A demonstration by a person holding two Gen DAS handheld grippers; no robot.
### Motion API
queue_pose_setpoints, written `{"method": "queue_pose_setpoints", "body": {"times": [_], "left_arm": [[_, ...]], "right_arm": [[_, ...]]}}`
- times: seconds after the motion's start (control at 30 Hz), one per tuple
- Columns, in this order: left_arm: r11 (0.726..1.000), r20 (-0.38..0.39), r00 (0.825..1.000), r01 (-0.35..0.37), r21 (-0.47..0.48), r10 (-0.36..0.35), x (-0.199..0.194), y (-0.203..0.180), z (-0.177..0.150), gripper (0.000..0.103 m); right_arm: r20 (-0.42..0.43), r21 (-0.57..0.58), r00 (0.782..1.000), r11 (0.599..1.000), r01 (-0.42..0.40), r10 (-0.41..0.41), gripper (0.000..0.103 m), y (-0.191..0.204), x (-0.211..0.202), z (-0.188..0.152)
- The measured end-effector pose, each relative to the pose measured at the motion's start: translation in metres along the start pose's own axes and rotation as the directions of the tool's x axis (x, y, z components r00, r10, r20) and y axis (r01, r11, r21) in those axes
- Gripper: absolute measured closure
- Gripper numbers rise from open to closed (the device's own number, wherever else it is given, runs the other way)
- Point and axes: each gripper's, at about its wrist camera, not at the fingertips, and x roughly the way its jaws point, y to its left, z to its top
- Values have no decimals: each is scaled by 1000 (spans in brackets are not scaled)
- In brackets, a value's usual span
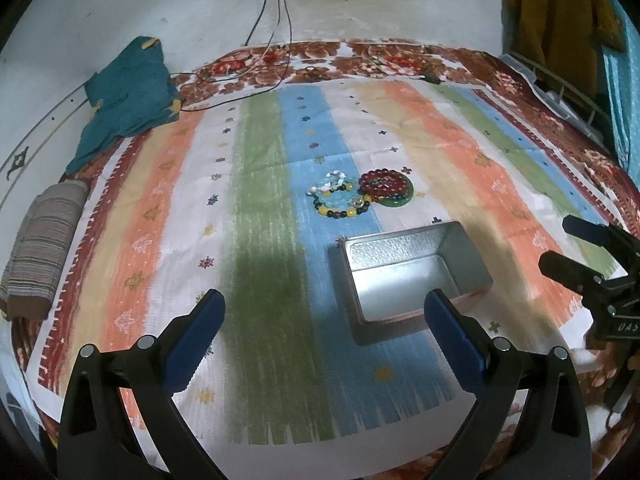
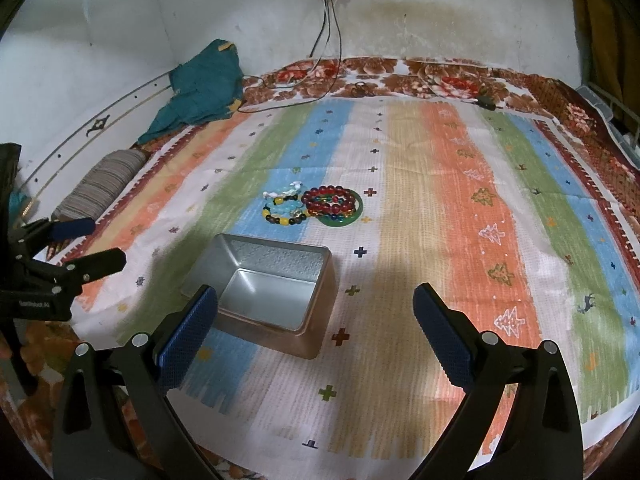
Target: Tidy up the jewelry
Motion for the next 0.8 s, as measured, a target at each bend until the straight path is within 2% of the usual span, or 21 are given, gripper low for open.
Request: {"method": "queue_pose_setpoints", "body": {"times": [0.43, 0.8], "left_arm": [[999, -8, 999, -43, -3, 43, 20, 4, 23, 5], [995, -37, 995, -97, -17, 97, 54, 12, 51, 5]], "right_arm": [[-33, -20, 999, 1000, 19, -20, 4, 3, 24, 21], [-63, 22, 995, 997, 80, -79, 4, -18, 54, 41]]}}
